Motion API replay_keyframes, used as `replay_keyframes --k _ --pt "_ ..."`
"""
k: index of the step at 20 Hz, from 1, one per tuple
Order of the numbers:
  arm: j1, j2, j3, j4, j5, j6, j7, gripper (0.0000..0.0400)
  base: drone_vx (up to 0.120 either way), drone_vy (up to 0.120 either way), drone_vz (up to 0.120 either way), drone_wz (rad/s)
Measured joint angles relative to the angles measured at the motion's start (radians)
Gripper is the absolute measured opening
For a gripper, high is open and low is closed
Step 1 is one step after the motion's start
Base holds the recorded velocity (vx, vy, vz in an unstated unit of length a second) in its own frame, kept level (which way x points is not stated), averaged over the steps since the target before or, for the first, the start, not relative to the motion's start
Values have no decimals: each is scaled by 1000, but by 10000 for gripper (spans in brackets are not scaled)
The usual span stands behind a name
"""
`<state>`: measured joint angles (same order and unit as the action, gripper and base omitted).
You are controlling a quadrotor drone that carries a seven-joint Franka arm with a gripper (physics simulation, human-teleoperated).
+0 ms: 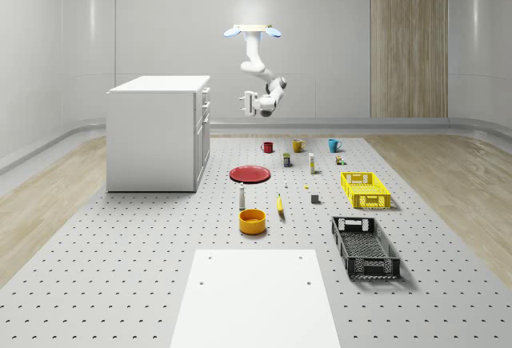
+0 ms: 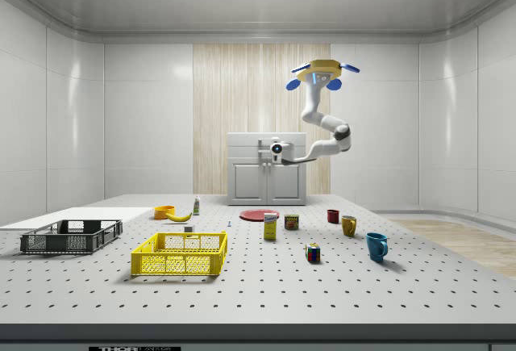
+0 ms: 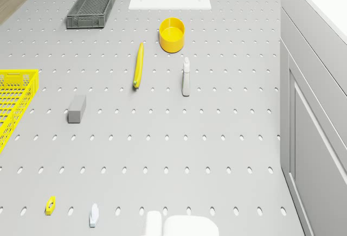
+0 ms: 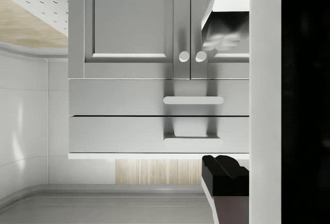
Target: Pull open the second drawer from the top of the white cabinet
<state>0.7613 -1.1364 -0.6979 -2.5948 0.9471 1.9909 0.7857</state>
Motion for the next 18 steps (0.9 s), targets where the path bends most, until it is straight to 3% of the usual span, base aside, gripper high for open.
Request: replay_keyframes --k 6,11,18 --pt "33 27 61 -21 74 70 -30 300 0 0 0 0" --pt "51 51 96 -27 123 106 -51 300 0 -112 0 0" --pt "77 90 148 -29 198 154 -86 300 0 0 0 0"
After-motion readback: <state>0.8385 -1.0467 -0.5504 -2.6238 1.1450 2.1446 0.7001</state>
